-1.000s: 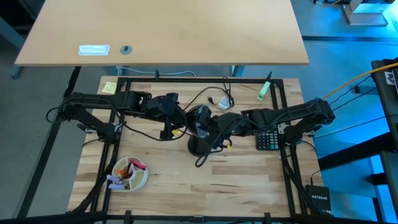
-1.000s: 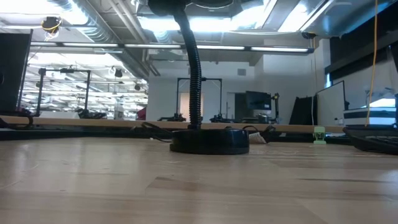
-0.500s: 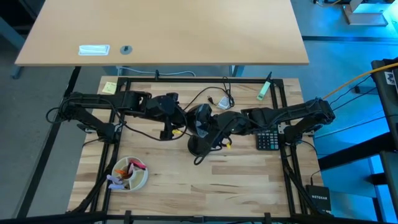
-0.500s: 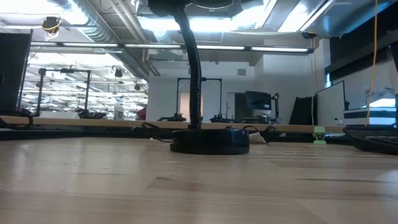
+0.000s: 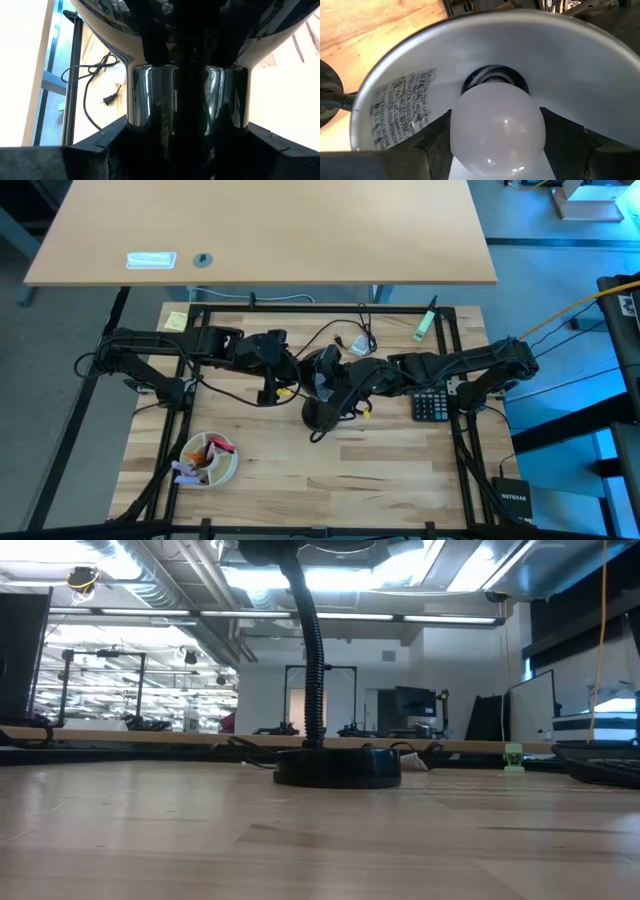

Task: Screw lightbulb
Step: Insert the white lightbulb into the black desk lamp

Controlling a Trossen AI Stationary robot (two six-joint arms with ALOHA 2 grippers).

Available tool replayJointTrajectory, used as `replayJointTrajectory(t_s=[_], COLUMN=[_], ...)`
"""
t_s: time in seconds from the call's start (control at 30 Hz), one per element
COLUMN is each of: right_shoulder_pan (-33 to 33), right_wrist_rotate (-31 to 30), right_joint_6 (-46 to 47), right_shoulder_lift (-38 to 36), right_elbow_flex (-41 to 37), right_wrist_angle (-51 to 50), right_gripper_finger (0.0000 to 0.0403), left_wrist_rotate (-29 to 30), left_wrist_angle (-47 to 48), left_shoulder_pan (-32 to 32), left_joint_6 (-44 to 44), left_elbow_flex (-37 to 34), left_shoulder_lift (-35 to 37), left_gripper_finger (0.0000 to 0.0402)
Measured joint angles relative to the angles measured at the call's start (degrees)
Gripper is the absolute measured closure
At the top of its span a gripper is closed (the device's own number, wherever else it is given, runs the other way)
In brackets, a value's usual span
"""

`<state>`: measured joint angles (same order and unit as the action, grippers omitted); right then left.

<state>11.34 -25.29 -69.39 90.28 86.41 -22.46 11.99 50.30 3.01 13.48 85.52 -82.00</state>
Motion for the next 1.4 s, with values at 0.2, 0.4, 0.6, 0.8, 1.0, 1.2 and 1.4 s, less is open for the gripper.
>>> replayJointTrajectory(t_s=[0.2,0.4,0.6,0.8,1.0,1.2,1.4], right_shoulder_pan=[-0.12,-0.10,-0.08,-0.74,-2.17,-3.07,-3.07], right_wrist_rotate=[0.26,0.32,1.15,2.98,7.78,10.08,10.33], right_joint_6=[8.07,23.56,44.17,63.50,82.64,101.30,119.56], right_shoulder_lift=[0.00,0.00,0.00,-0.02,-0.13,-0.15,-0.12], right_elbow_flex=[0.00,-0.02,-0.04,-0.04,-0.02,0.00,0.04], right_wrist_angle=[0.34,0.77,0.87,1.01,1.36,1.45,1.32], right_gripper_finger=[0.0162,0.0159,0.0160,0.0160,0.0160,0.0160,0.0159], left_wrist_rotate=[0.09,0.20,0.22,0.53,1.80,2.51,2.73], left_wrist_angle=[-0.21,-0.77,-0.98,-1.64,-1.40,-1.37,-1.40], left_shoulder_pan=[0.35,0.83,1.29,2.62,3.98,4.78,4.85], left_joint_6=[-0.64,-0.35,0.36,0.17,-0.32,0.36,0.34], left_elbow_flex=[0.00,-0.02,-0.04,-0.13,-0.13,-0.13,-0.13], left_shoulder_lift=[-0.02,-0.02,-0.02,-0.02,-0.04,-0.04,-0.04], left_gripper_finger=[0.0153,0.0152,0.0152,0.0152,0.0152,0.0152,0.0152])
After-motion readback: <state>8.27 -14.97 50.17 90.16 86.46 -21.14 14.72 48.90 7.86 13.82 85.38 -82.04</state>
